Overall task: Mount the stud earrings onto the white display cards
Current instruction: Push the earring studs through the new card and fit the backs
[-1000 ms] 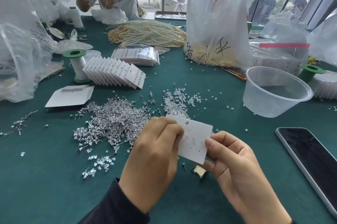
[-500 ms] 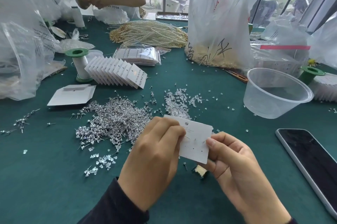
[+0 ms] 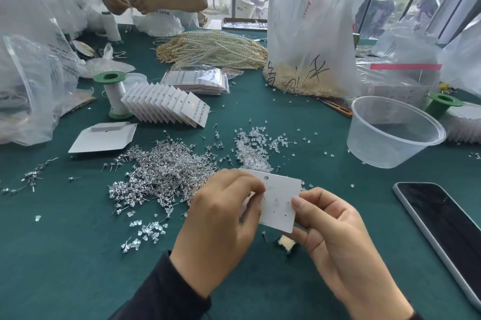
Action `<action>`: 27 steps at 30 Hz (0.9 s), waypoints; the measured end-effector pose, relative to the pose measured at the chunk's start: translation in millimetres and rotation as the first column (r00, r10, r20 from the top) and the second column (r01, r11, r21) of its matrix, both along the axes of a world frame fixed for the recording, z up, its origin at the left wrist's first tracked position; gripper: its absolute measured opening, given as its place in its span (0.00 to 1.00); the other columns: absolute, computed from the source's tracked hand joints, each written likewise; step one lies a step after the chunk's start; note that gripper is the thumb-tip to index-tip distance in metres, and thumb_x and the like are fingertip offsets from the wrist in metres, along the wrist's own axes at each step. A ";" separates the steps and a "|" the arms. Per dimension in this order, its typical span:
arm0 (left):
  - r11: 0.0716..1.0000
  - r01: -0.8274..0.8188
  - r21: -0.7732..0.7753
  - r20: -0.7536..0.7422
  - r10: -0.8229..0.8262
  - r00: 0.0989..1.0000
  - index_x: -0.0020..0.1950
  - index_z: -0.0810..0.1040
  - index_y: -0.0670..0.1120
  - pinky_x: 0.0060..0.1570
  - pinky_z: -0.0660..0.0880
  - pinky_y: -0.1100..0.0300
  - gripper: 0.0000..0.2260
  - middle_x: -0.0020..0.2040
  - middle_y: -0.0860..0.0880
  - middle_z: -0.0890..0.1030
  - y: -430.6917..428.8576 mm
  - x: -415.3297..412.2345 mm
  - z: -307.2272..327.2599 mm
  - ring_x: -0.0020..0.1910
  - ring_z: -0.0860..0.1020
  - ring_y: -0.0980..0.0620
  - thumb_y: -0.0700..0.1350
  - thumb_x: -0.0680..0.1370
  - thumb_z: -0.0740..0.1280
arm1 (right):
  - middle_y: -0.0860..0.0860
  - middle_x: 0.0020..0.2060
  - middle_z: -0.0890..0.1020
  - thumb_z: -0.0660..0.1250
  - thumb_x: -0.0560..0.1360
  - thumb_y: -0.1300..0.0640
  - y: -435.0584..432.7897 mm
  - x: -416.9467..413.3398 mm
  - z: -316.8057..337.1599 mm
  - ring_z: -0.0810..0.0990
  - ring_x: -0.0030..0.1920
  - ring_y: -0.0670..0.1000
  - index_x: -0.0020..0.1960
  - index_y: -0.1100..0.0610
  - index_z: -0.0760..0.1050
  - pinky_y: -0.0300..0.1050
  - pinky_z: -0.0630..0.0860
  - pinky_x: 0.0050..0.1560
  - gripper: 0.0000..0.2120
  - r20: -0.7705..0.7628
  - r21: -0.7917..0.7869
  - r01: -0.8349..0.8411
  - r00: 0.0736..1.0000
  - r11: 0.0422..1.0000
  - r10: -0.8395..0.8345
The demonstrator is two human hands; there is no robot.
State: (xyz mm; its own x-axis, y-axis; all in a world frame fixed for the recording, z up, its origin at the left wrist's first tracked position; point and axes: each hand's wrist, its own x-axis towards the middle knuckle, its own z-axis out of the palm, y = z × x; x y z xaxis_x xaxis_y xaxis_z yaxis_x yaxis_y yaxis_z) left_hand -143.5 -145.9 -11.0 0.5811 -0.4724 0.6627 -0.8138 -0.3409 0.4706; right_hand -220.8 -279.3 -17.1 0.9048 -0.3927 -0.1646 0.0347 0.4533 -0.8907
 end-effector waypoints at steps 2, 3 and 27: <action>0.999 -0.022 0.023 0.074 0.020 0.997 0.41 0.79 0.38 0.46 0.73 0.63 0.07 0.40 0.46 0.80 -1.1 -0.6 -2.2 0.42 0.75 0.54 0.38 0.72 0.62 | 0.62 0.38 0.82 0.72 0.58 0.60 -0.3 -0.2 -0.2 0.83 0.36 0.57 0.34 0.60 0.76 0.47 0.80 0.32 0.06 -0.001 -0.003 0.000 1.000 1.000 0.000; 0.999 -0.028 0.029 0.097 0.025 0.995 0.41 0.79 0.38 0.46 0.73 0.63 0.07 0.40 0.46 0.80 -1.8 -1.0 -3.0 0.43 0.75 0.53 0.38 0.72 0.62 | 0.62 0.38 0.82 0.72 0.58 0.60 -0.5 -0.2 -0.4 0.83 0.36 0.57 0.34 0.60 0.76 0.47 0.80 0.32 0.07 -0.001 -0.002 0.003 1.000 1.000 -0.003; 0.967 -0.034 -0.254 -0.399 -0.072 0.914 0.41 0.82 0.50 0.40 0.75 0.66 0.08 0.39 0.52 0.83 1.0 -4.1 -2.1 0.40 0.80 0.58 0.38 0.71 0.65 | 0.57 0.43 0.85 0.72 0.64 0.66 10.4 2.0 0.9 0.84 0.43 0.55 0.42 0.61 0.81 0.40 0.79 0.41 0.06 0.204 -0.187 -0.008 0.978 0.982 0.047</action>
